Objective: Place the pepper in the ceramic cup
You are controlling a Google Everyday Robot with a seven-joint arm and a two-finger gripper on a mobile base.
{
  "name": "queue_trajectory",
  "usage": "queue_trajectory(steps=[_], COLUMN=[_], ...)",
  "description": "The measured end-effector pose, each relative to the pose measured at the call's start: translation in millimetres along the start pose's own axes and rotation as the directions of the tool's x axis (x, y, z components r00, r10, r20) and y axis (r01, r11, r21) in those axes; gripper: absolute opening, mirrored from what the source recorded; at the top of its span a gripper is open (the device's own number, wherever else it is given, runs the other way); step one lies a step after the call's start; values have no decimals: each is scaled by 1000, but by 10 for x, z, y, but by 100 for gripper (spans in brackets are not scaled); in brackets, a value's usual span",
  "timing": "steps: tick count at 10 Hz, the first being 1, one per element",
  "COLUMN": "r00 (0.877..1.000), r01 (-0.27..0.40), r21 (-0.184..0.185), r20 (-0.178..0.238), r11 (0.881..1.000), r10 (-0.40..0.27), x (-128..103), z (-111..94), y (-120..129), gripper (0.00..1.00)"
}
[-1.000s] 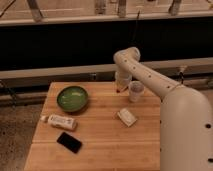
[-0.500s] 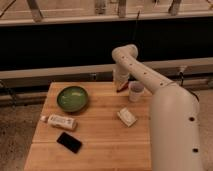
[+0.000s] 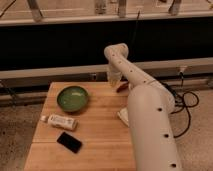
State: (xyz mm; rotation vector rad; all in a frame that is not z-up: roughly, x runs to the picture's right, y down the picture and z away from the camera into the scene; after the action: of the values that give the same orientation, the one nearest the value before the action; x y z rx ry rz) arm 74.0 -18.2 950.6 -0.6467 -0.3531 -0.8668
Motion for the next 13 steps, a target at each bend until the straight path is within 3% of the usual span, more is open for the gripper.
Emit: queue_trajectory(steps=[2,6,13], r00=[996,981,977], r01=[-90,-195,-213], r21=[-11,-19,-28], r20=[-10,-13,-2], r11=[996,981,977], r10=[90,195,213], x=[242,412,547], z=[79,250,474], y=[155,261,280], gripper=[80,80,80])
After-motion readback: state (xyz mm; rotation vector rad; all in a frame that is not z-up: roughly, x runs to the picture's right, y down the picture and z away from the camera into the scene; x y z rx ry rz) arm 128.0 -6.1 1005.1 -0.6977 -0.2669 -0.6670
